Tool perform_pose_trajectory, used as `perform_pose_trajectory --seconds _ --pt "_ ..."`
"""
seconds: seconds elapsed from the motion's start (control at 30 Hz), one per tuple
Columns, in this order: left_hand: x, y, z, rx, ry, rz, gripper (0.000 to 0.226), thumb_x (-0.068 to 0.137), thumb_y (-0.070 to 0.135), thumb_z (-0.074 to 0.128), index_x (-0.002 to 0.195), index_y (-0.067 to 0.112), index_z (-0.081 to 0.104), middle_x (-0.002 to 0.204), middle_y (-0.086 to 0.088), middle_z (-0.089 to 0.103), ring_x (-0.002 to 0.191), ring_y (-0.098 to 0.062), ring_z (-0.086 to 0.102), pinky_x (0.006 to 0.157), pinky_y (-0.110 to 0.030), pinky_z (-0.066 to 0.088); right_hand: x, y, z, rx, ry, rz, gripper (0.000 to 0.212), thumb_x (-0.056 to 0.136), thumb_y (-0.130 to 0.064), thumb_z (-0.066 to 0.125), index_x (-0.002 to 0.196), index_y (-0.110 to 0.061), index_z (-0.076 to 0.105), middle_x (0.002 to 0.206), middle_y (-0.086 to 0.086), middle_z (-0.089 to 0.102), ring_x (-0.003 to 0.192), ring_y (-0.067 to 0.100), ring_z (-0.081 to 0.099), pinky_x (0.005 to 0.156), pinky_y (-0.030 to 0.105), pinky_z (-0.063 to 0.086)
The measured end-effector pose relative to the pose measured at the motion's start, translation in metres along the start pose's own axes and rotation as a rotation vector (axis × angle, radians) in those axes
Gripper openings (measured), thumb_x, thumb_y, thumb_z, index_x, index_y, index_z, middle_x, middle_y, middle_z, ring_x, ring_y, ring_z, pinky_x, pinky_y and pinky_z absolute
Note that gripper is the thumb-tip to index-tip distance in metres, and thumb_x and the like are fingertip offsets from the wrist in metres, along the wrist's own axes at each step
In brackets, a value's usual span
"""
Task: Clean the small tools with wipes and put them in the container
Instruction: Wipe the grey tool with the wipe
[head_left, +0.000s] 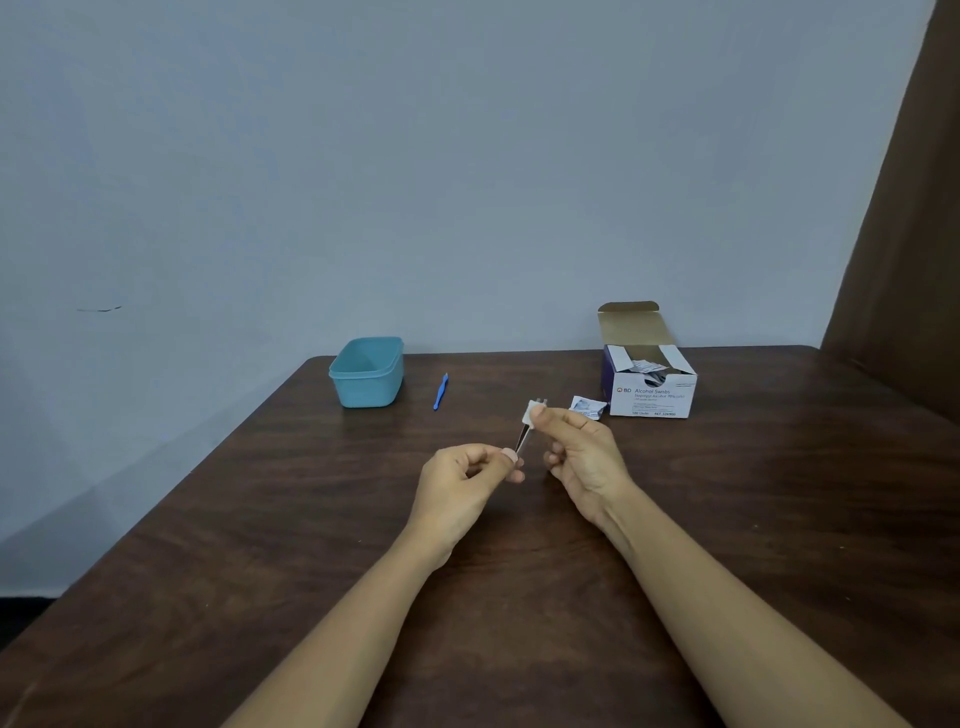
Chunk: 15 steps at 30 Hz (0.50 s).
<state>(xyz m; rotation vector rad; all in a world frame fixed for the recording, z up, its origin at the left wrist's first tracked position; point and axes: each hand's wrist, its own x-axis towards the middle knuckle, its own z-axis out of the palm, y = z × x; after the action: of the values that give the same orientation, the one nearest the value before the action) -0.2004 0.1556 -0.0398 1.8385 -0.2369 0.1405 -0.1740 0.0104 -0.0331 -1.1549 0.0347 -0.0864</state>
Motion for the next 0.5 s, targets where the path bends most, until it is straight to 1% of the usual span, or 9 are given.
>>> perform_pose_trajectory --seconds 0.07,0.17,0.27,0.33,0.43,0.5 --pt "-0.0004 0.0002 0.0 -0.004 -0.016 0.004 0.016 0.09 0.029 0.065 0.085 0.02 0.077 0.08 0.008 0.075 0.087 -0.001 0.067 0.083 -0.017 0.046 0.0004 -0.0006 -0.001 0.03 0.025 0.006 0.01 0.083 -0.019 0.071 0.074 -0.016 0.072 0.057 -0.013 0.058 0.053 0.003 0.038 0.056 0.02 0.031" --pt "-0.0007 0.0011 -0.0003 -0.012 -0.037 -0.002 0.012 0.087 0.027 0.068 0.085 0.019 0.077 0.078 0.004 0.076 0.085 -0.006 0.069 0.081 -0.015 0.046 0.0005 -0.0006 -0.0015 0.039 0.04 0.011 0.01 0.086 -0.017 0.068 0.077 -0.016 0.071 0.057 -0.011 0.059 0.054 0.003 0.037 0.056 0.02 0.031" --pt "-0.0008 0.0 -0.0006 0.021 -0.043 0.023 0.007 0.085 0.023 0.071 0.084 0.02 0.077 0.076 0.004 0.075 0.082 -0.007 0.07 0.08 -0.015 0.049 0.0013 -0.0004 -0.0014 0.037 0.033 0.022 0.011 0.087 -0.014 0.067 0.076 -0.016 0.071 0.06 -0.01 0.063 0.055 0.003 0.037 0.057 0.019 0.031" --pt "-0.001 -0.0011 -0.0005 0.077 -0.019 0.043 0.008 0.086 0.022 0.07 0.082 0.021 0.076 0.074 0.005 0.075 0.078 -0.006 0.069 0.079 -0.017 0.05 0.0012 -0.0011 -0.0014 0.019 -0.002 0.025 0.01 0.086 -0.012 0.067 0.077 -0.014 0.07 0.065 -0.011 0.066 0.055 0.003 0.038 0.057 0.019 0.031" --pt "-0.0007 -0.0015 -0.0004 0.142 0.033 0.05 0.01 0.086 0.025 0.07 0.079 0.02 0.075 0.071 0.007 0.074 0.074 -0.012 0.068 0.074 -0.022 0.051 0.0007 -0.0031 -0.0017 0.002 -0.057 0.025 0.011 0.082 -0.008 0.07 0.073 -0.013 0.068 0.068 -0.011 0.069 0.049 0.002 0.044 0.056 0.019 0.028" --pt "-0.0007 -0.0014 -0.0005 0.153 0.043 0.056 0.011 0.086 0.025 0.07 0.079 0.02 0.075 0.071 0.006 0.073 0.075 -0.013 0.068 0.074 -0.022 0.051 0.0005 -0.0041 -0.0013 -0.016 -0.074 0.022 0.012 0.077 -0.011 0.074 0.067 -0.016 0.068 0.068 -0.011 0.068 0.046 0.001 0.044 0.055 0.02 0.028"
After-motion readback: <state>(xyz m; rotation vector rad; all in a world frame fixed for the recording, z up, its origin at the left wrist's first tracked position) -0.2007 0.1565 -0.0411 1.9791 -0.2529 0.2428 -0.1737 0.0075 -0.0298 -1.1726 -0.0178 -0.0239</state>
